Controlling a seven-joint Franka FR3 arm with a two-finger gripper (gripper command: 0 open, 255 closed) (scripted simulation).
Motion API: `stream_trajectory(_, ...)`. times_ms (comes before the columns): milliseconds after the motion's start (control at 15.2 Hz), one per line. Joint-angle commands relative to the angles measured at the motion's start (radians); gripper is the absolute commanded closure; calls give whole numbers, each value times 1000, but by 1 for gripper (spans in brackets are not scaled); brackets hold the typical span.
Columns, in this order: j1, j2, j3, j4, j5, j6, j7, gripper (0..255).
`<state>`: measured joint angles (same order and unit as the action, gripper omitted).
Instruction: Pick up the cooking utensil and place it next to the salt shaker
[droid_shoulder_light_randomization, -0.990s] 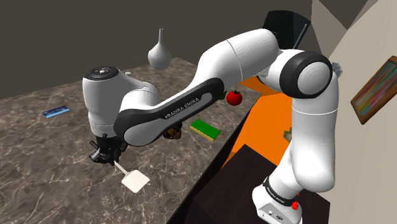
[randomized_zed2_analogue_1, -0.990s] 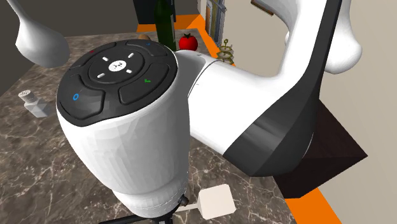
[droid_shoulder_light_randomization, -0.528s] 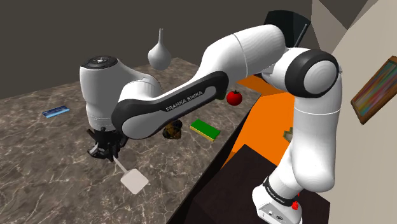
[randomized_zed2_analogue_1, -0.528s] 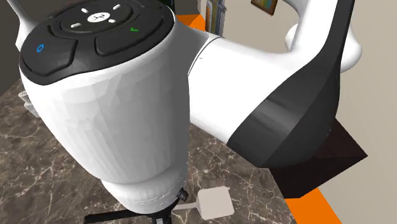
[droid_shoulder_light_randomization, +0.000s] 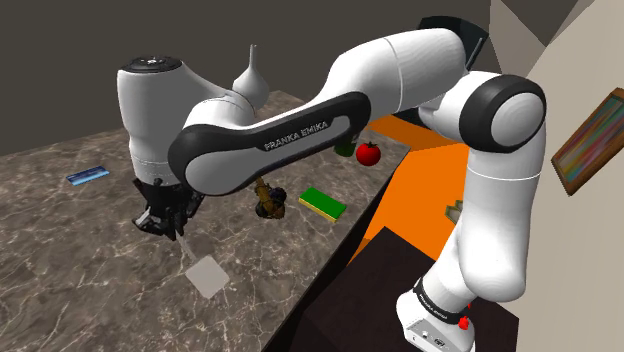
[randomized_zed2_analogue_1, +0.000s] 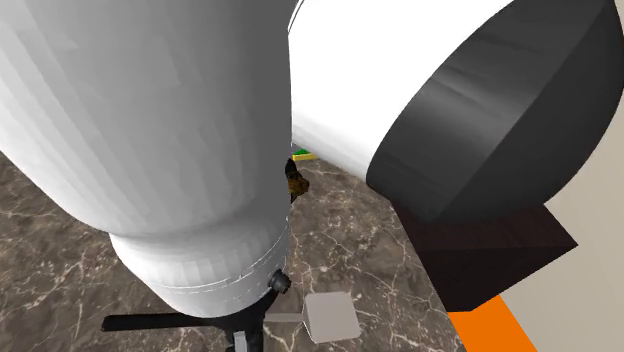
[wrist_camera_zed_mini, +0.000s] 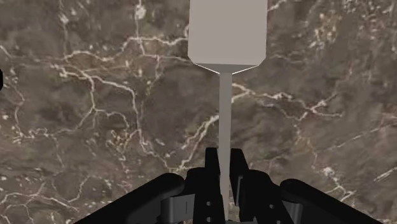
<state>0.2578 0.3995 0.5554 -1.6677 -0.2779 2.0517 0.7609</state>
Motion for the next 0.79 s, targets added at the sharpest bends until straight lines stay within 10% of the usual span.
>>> stream_trajectory(0, 0, -8, 3, 17, 7, -24, -5, 255)
stream_trajectory(726, 1, -40, 16, 123, 33, -156, -27, 255)
